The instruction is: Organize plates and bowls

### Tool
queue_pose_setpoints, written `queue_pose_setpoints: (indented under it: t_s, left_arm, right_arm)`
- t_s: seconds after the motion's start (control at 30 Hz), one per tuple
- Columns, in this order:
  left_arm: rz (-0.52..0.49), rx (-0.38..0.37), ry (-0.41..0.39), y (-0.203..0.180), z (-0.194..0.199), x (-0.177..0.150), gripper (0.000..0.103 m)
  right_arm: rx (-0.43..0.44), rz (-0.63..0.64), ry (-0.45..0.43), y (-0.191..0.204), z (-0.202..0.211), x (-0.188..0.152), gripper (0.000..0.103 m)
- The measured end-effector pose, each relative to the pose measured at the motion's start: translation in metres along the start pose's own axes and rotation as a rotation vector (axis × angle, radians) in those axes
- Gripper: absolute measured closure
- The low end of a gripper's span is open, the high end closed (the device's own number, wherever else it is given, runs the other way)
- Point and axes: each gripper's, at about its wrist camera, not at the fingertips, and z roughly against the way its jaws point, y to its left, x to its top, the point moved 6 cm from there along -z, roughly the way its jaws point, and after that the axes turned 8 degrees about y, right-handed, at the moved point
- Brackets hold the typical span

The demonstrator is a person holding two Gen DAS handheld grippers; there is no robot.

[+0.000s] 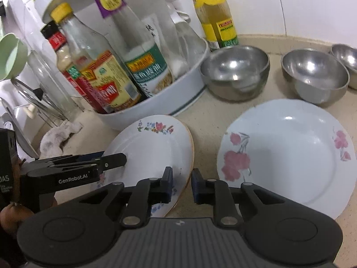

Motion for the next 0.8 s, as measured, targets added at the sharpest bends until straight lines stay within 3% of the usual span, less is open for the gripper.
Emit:
queue_pose_setpoints:
  t_s: [0.7, 0.77, 0.8]
  left_arm:
    - [-0.166, -0.144, 0.007, -0.066, 0.017, -0.008, 0.047]
    - [-0.191, -0.161, 0.014, -0.074, 0.016, -0.011, 0.051]
    - [-0.203, -0.183, 0.017, -0.077, 0.017, -0.014, 0.069]
  right_arm:
    - [-0.042, -0.161, -0.098, -0.021, 0.074, -0.037, 0.089]
    - [-0.05, -0.175, -0.092, -0.023, 0.081, -0.046, 0.09]
    - [-0.052, -0.193, -0.094, -0.025, 0.085, -0.052, 0.092]
